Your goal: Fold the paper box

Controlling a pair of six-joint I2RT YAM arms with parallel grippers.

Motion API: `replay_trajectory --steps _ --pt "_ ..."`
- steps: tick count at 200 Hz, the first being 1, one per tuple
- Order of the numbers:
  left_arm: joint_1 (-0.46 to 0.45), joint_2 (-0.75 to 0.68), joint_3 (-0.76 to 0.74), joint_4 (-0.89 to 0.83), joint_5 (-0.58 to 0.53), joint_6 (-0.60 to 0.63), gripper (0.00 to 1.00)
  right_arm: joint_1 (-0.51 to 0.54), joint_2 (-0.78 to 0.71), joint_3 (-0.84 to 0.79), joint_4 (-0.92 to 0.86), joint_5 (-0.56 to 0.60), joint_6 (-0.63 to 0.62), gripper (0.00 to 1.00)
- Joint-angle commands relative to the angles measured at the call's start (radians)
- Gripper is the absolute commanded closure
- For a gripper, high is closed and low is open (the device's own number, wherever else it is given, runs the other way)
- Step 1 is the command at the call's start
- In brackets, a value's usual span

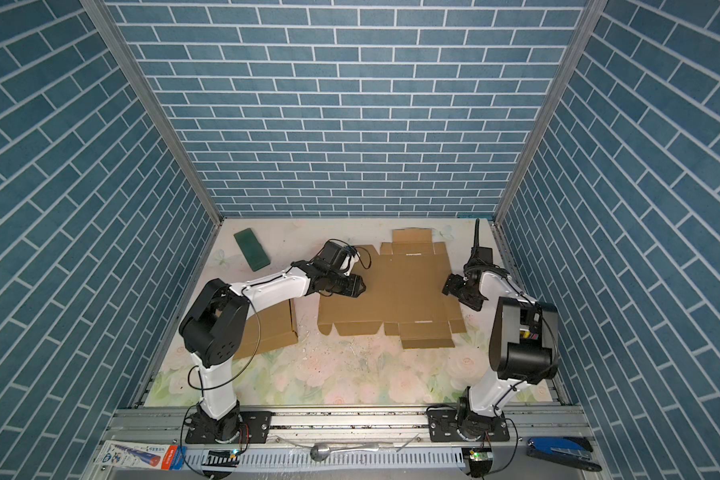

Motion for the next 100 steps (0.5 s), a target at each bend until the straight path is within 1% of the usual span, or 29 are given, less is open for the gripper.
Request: replay_trajectory --steps 1,21,33,59,100 --pt "0.007 0.035 0.026 0.028 -0.007 0.002 0.47 -0.01 0.073 0.06 0.025 -0.082 0.019 0.1" --pt "0.016 0.06 0.0 0.038 -0.007 0.002 0.51 -0.014 0.109 0.071 0.03 -0.101 0.013 0.1" --pt "0.024 0.065 -0.029 0.054 -0.013 -0.004 0.53 -0.016 0.118 0.074 0.033 -0.138 0.01 0.11" --pt "0.034 0.063 -0.094 0.088 -0.009 -0.018 0.57 -0.015 0.095 0.064 0.026 -0.228 -0.002 0.16" --pt "0.034 0.054 -0.154 0.122 -0.008 -0.031 0.58 -0.013 0.003 0.046 0.009 -0.323 -0.006 0.26"
